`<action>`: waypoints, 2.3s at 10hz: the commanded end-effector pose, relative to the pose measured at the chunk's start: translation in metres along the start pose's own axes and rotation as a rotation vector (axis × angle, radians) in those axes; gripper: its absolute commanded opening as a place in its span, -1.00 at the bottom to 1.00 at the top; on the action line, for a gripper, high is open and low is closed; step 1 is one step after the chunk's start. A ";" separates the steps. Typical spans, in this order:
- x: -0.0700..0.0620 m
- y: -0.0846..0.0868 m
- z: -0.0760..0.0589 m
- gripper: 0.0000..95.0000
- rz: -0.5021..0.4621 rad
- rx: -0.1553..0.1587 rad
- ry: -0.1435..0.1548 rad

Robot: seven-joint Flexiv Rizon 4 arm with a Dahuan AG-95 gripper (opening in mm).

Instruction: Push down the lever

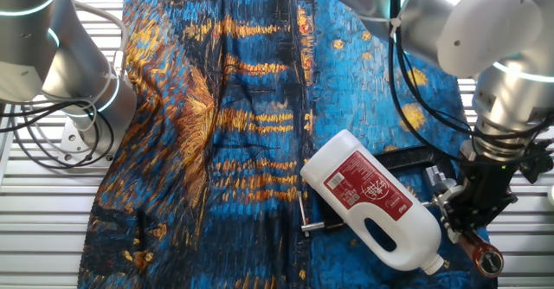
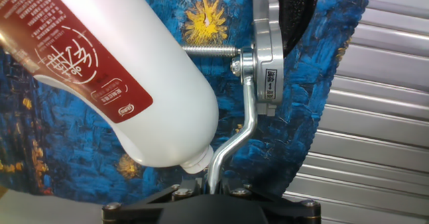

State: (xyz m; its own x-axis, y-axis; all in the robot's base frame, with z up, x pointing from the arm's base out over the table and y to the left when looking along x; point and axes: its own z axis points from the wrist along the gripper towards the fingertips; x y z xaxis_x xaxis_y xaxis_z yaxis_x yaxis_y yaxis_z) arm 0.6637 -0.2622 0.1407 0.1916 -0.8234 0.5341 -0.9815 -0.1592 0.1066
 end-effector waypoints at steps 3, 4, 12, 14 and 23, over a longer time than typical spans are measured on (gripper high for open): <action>0.000 0.001 -0.001 -1.00 0.031 -0.010 -0.009; -0.001 0.000 -0.001 -1.00 0.037 -0.009 -0.021; -0.005 0.000 -0.005 -1.00 -0.025 -0.016 0.043; -0.004 0.002 -0.010 -1.00 -0.043 -0.007 0.057; -0.011 0.000 -0.015 -1.00 -0.047 0.021 0.083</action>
State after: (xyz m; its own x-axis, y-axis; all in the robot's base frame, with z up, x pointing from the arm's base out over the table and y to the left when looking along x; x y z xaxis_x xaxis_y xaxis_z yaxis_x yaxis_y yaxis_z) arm 0.6625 -0.2466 0.1477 0.2304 -0.7661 0.6000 -0.9724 -0.2043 0.1126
